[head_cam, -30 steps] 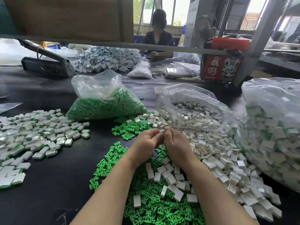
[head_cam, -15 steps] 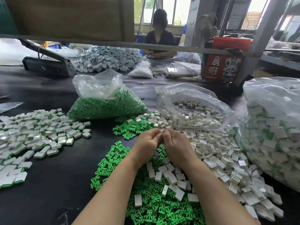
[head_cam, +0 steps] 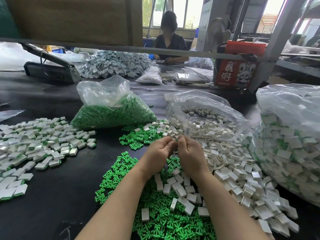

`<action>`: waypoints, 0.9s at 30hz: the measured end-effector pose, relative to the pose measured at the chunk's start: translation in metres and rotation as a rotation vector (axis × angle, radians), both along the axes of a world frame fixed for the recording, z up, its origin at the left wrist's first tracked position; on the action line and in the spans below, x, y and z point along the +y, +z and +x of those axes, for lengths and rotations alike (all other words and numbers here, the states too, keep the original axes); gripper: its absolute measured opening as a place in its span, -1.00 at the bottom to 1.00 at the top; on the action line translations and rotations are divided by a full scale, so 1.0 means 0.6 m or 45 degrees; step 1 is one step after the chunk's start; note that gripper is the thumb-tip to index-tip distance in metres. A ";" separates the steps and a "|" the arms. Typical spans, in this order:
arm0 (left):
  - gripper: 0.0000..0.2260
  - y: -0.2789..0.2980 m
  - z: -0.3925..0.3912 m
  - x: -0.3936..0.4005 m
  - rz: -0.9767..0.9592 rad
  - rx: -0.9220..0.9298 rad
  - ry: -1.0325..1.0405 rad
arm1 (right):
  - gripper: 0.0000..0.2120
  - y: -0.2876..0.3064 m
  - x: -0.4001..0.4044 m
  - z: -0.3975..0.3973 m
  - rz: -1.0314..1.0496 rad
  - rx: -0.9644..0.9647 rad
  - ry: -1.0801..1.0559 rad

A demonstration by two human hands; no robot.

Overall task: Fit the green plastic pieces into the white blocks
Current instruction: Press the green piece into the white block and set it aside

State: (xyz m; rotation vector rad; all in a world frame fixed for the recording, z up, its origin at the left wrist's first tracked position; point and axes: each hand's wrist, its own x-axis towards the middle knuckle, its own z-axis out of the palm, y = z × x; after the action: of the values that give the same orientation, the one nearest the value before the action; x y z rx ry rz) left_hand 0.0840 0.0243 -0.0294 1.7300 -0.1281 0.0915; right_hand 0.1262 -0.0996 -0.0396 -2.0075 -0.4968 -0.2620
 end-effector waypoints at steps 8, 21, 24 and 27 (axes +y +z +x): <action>-0.79 -0.004 0.003 0.015 0.012 -0.012 0.040 | -0.62 0.015 -0.009 -0.003 0.369 0.150 0.046; -0.78 -0.002 -0.001 0.020 0.036 -0.108 -0.059 | -0.62 0.021 -0.004 -0.006 0.432 0.224 0.156; -0.76 -0.002 -0.001 0.018 0.012 -0.109 -0.065 | -0.63 0.018 -0.001 -0.007 0.409 0.212 0.192; -0.76 -0.002 -0.001 0.018 0.001 -0.105 -0.082 | -0.63 0.016 0.002 -0.009 0.371 0.208 0.224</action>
State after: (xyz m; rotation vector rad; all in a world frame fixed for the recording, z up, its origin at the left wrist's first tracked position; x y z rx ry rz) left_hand 0.0835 0.0353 -0.0308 1.7217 -0.2440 0.1155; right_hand 0.1206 -0.0982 -0.0302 -1.6746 -0.4975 -0.0566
